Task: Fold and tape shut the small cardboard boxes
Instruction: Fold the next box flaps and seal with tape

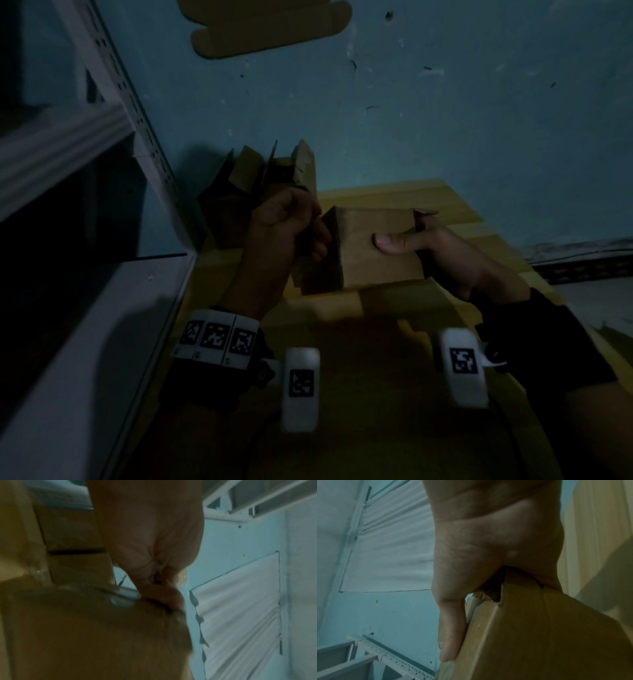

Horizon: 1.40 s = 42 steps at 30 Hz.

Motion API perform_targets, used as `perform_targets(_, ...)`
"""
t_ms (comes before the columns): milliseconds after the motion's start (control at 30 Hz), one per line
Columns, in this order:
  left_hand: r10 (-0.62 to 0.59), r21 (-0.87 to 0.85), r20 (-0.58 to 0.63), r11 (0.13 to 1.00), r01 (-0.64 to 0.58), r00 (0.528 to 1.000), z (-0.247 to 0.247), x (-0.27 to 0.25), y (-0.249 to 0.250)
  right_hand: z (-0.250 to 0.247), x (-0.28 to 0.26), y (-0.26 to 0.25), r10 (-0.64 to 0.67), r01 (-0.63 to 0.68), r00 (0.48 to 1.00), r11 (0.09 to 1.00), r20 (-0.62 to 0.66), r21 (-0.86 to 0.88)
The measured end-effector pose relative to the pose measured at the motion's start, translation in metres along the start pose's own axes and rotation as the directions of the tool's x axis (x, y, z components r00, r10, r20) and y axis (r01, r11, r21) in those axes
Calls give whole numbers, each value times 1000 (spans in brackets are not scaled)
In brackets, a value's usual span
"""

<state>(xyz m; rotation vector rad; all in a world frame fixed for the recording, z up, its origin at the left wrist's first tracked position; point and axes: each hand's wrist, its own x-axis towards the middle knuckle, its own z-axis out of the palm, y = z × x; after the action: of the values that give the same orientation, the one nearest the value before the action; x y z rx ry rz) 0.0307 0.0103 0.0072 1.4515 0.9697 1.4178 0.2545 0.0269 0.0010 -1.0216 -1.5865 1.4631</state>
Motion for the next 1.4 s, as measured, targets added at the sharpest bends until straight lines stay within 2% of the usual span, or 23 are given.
perform_targets(133, -73, -137, 134, 986, 92, 988, -11, 0, 8, -3, 1, 1, 6, -5, 999, 1000, -48, 30)
perform_targets(233, -30, 73, 224, 997, 14, 974, -18, -4, 7, -6, 1, 3, 7, -5, 996, 1000, -93, 23)
perform_targets(300, -20, 191, 211, 981, -22, 977, -16, -7, 5, -6, 1, 2, 3, -2, 995, 1000, -102, 13)
perform_targets(500, 65, 292, 121, 951, -98, 990, -9, -4, 6, -2, 1, 2, 11, -17, 995, 998, -103, -63)
perform_targets(600, 101, 387, 136, 910, -147, 986, -7, -1, 1, 0, 2, 3, 25, -36, 992, 995, -120, -90)
perform_targets(700, 136, 388, 158, 902, -188, 978, -6, 1, -3, 2, 2, 2, 20, -34, 991, 994, -133, -105)
perform_targets(900, 182, 416, 119, 883, -215, 976, -6, 4, -7, 5, 1, -2, 13, -31, 991, 991, -137, -130)
perform_targets(1067, 261, 486, 146, 821, -299, 954, -9, 7, -11, 9, -3, -7, -1, -14, 993, 992, -119, -126)
perform_targets(1233, 392, 596, 220, 671, -441, 893, -13, 9, -9, 12, -4, -11, -8, -4, 996, 992, -91, -129)
perform_targets(1400, 374, 586, 233, 683, -437, 898, -14, 6, 0, 15, -5, -13, -5, -4, 997, 992, -77, -124)
